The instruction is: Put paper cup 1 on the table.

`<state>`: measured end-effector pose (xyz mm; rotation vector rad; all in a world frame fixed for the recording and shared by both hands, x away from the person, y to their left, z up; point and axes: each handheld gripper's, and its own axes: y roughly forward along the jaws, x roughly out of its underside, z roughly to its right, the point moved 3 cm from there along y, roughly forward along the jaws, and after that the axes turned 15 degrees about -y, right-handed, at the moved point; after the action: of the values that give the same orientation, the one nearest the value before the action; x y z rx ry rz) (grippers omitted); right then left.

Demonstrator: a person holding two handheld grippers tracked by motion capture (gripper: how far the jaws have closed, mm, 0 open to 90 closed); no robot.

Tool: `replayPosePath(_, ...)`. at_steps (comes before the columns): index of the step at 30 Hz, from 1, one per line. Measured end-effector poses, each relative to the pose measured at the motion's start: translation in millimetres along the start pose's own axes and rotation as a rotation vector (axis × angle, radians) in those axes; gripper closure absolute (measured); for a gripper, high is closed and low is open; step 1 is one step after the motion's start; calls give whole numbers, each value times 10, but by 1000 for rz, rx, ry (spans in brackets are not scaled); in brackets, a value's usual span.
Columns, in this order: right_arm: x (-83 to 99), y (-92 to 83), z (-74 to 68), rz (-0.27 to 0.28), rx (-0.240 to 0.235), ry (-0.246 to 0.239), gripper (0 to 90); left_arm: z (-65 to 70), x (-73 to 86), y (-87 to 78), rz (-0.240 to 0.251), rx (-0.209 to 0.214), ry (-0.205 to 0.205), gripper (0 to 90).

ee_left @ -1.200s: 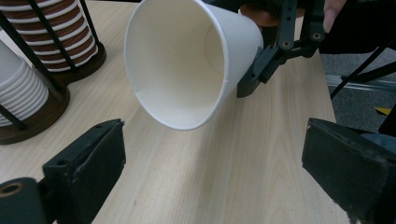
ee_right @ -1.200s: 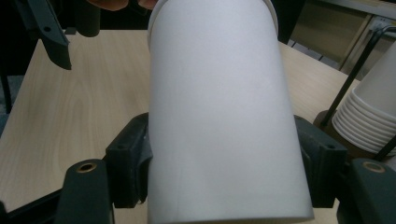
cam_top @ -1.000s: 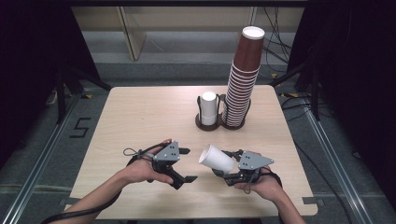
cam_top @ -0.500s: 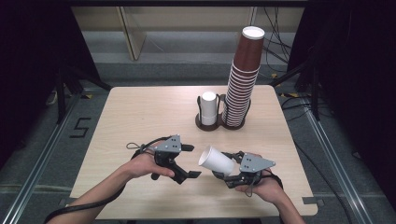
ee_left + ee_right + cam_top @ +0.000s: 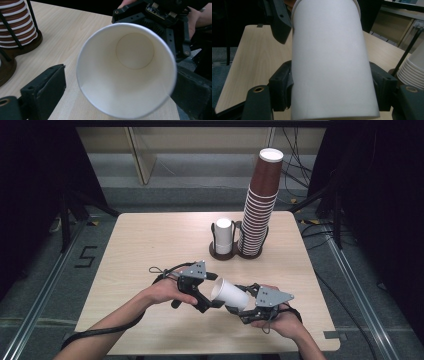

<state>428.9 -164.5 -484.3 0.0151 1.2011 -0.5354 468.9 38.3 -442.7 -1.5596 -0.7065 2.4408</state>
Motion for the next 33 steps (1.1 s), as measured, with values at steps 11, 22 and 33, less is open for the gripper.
replayPosePath(11,-33,75,-11,15,-11,-20,327,-32,28,28,-14,21,-14,49)
replayPosePath(22,-42,80,-14,24,-16,-15,326,12,44,31,7,50,2,154)
replayPosePath(33,-45,107,-33,1,-30,-6,323,83,-1,-51,12,38,96,246)
